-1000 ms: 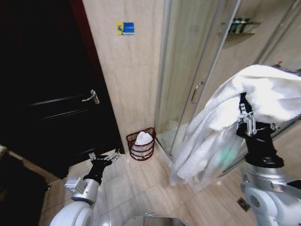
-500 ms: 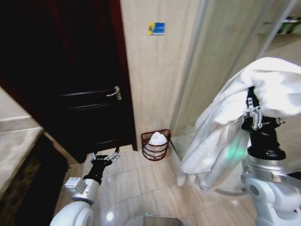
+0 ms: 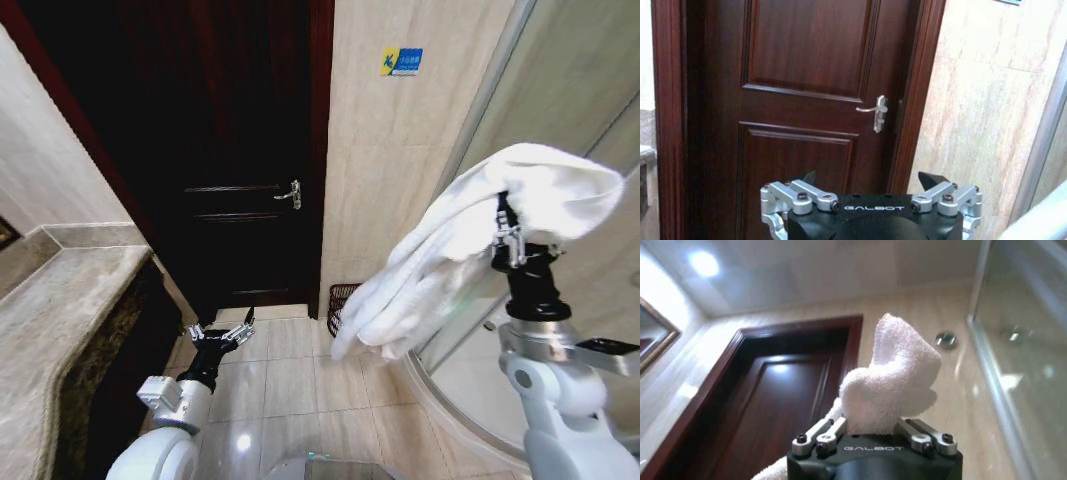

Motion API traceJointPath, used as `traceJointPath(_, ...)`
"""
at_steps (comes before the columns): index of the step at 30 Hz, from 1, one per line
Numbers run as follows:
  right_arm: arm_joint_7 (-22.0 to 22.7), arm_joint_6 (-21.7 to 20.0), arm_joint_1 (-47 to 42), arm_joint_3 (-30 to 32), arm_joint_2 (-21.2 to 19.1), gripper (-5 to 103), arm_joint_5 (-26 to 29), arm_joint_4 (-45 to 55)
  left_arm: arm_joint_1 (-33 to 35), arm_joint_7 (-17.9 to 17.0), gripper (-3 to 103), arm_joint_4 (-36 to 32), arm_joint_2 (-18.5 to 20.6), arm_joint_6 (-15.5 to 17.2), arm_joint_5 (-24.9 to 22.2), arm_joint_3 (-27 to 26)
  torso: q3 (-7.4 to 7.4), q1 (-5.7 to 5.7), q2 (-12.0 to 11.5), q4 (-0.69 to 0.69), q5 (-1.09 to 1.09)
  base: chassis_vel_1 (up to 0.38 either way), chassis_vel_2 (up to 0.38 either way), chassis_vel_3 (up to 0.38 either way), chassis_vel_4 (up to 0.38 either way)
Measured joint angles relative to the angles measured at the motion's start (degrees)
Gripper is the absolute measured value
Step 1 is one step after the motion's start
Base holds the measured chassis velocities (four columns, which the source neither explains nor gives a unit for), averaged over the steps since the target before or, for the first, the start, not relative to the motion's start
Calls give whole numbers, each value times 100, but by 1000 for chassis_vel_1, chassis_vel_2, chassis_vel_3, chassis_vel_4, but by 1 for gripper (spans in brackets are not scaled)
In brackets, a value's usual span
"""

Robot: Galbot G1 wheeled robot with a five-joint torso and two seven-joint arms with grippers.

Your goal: Discard the used towel into the hamper.

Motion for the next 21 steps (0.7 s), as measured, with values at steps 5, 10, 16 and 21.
traceJointPath(5, 132, -36, 254, -265, 9, 18, -90, -174, 0, 0, 100, 0, 0, 0, 0, 0, 0, 0, 0, 0, -2, 0, 0, 0, 0)
traceJointPath(10, 573, -87, 463, -373, -76, 18, -215, -181, 0, 0, 100, 0, 0, 0, 0, 0, 0, 0, 0, 0, -3, 0, 0, 0, 0)
traceJointPath(16, 906, -154, 581, -409, -22, 18, -554, -213, 0, 0, 100, 0, 0, 0, 0, 0, 0, 0, 0, 0, -2, 0, 0, 0, 0)
traceJointPath(21, 970, -199, 588, -429, 111, 18, -804, -205, 0, 0, 100, 0, 0, 0, 0, 0, 0, 0, 0, 1, -1, 0, 0, 0, 0)
